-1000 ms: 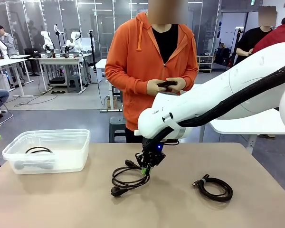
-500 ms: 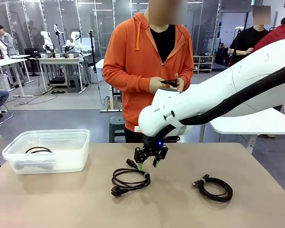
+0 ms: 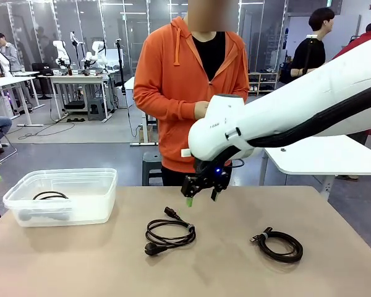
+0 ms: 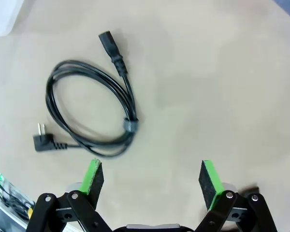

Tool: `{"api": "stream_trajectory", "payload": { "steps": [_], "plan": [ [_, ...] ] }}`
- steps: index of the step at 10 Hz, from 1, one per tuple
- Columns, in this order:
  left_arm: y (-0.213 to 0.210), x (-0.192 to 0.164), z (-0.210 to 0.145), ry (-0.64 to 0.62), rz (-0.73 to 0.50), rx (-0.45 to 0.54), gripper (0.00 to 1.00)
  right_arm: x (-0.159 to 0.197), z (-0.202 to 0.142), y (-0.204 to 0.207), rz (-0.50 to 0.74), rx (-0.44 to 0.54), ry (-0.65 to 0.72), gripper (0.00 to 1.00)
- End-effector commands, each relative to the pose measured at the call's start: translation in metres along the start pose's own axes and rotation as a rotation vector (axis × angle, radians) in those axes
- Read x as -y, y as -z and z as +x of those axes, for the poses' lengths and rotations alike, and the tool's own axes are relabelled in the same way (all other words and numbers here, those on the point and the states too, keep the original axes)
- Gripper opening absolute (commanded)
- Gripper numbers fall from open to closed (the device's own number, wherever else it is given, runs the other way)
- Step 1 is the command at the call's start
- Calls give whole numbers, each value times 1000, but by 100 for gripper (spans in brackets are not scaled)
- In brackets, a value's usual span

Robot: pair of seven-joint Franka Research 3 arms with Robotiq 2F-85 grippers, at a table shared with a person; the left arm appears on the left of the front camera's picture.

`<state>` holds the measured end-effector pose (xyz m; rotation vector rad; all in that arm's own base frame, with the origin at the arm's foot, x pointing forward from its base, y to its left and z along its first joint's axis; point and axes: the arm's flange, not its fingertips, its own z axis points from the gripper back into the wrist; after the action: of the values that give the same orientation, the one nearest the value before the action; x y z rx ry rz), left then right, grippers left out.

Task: Organize and store the cables.
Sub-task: Place the Power Cable into the Organizing box.

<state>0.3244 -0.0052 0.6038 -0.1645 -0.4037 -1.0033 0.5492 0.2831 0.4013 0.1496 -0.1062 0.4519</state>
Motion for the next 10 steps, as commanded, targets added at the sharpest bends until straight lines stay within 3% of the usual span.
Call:
{"api": "stream_trajectory", "payload": {
  "steps": [1, 5, 6, 10],
  "plan": [
    [-1, 1, 1, -11, 13, -10, 71, 32, -30, -34, -24, 0, -84, 100],
    [-1, 1, 1, -11, 13, -10, 71, 107, -78, -100, 1, 32, -181, 100],
    [0, 0, 0, -1, 0, 1, 71, 123, -97, -119, -6, 76, -226, 100],
    [17, 4, 59, -125, -65, -20, 71, 185, -171, -158, 70, 197, -288, 100]
  ]
}}
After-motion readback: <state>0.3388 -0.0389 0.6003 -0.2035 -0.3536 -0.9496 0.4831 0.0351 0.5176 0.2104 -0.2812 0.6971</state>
